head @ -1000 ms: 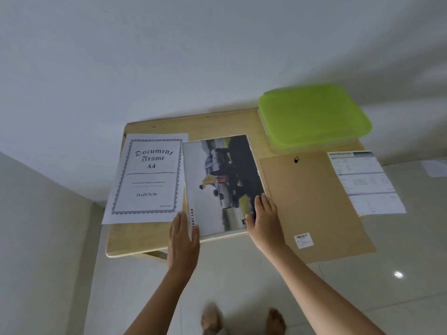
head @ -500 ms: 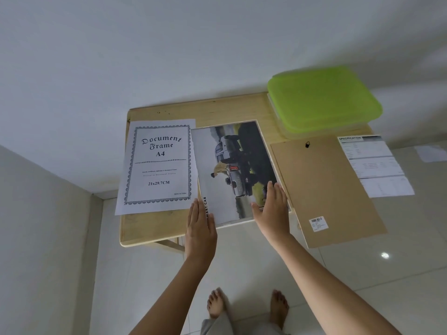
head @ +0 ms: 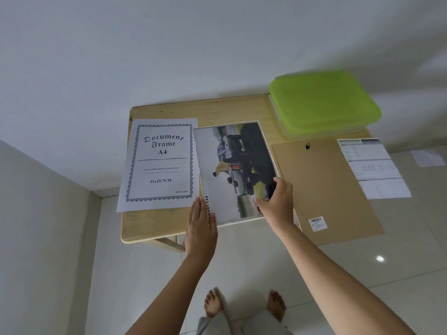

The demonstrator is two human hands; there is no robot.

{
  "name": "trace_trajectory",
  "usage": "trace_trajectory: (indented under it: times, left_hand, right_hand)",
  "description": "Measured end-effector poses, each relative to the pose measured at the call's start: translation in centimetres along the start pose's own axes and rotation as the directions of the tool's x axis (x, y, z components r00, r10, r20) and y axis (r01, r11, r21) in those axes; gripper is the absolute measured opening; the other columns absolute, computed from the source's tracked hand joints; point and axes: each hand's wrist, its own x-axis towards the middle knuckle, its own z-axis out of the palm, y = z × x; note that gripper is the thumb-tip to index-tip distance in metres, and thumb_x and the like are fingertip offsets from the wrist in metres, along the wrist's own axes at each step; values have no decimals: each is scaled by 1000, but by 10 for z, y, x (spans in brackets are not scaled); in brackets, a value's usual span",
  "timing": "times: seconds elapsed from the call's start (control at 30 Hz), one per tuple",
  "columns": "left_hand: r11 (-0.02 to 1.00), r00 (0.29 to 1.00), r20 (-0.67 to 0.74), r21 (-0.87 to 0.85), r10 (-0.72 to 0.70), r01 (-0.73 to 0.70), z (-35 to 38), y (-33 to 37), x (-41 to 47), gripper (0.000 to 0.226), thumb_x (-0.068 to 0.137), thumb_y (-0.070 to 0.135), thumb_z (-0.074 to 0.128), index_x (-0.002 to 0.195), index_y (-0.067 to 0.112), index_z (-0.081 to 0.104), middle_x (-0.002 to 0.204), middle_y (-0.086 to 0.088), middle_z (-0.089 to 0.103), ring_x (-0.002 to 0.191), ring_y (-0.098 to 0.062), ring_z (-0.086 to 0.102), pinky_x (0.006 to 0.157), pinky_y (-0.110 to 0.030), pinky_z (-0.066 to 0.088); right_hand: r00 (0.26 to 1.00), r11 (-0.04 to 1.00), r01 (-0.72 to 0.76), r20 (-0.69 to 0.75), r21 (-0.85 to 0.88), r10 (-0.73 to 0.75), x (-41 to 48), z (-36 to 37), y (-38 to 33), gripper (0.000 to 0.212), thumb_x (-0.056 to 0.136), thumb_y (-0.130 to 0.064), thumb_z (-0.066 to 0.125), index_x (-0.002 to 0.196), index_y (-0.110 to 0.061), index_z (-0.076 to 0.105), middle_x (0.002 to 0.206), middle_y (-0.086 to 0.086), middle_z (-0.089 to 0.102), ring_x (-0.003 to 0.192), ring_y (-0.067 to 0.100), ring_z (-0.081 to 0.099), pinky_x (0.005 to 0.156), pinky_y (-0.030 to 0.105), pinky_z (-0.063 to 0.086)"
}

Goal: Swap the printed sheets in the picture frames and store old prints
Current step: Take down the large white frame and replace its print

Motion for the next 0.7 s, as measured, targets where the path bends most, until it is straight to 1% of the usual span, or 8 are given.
trace_trajectory:
  times: [0.1,0.23,0.33,0.43,0.5,0.6,0.7]
  left_hand:
    - [1000,1000,1,2,-2,2,1,0,1,53,99,24,36,146,9,18,155,-4,19,144,-14,12,114,-21,6]
    - [1000,1000,7,4,-4,4,1,0,0,53,99,25,35,146,9,17,155,-3,19,144,-14,11,114,-21,5]
    - [1000,1000,1,2,-3,3,2,0,0,52,100,25,35,146,9,17,155,-3,19,144,-14,12,114,-22,6]
    - [1000,1000,-2,2,-5,5,3,0,0,52,99,24,36,146,9,18,155,-4,20,144,-15,12,113,-19,5]
    - [1000,1000,-5,3,-3,3,3,0,0,52,99,23,36,146,8,18,155,-4,20,144,-15,13,113,-19,5]
    - [1000,1000,-5,6,3,-3,3,0,1,52,99,23,36,146,8,18,155,-4,20,144,-15,13,113,-19,5]
    - [1000,1000,-2,14,11,-11,2,-1,1,52,99,23,35,146,8,17,155,-4,19,144,-15,12,113,-19,4]
  right_hand:
    - [999,1000,4,42,-20,-3,2,-2,3,69,72,-17,76,130,-3,42,126,15,53,118,33,47,100,43,43]
    - [997,994,66,40,-84,-63,-6,3,8,58,82,-15,67,132,1,41,127,18,53,122,34,46,101,38,38]
    - [999,998,31,29,-48,-30,-5,3,6,60,83,-14,67,134,-1,39,132,16,51,125,32,43,103,37,37]
    - [1000,1000,23,-6,11,-23,-4,2,7,59,79,-8,69,131,-3,43,124,16,55,117,33,48,97,40,42]
    - [999,999,21,-36,48,-19,-7,2,7,56,76,-5,69,127,-4,46,120,15,57,112,33,49,93,39,44]
    - [997,995,26,-73,92,-19,-8,6,7,52,74,-2,69,122,-4,50,116,12,60,106,32,52,93,40,46]
    - [996,990,22,-89,139,-10,-10,8,4,45,74,1,65,117,-4,52,109,11,61,99,29,55,89,37,48]
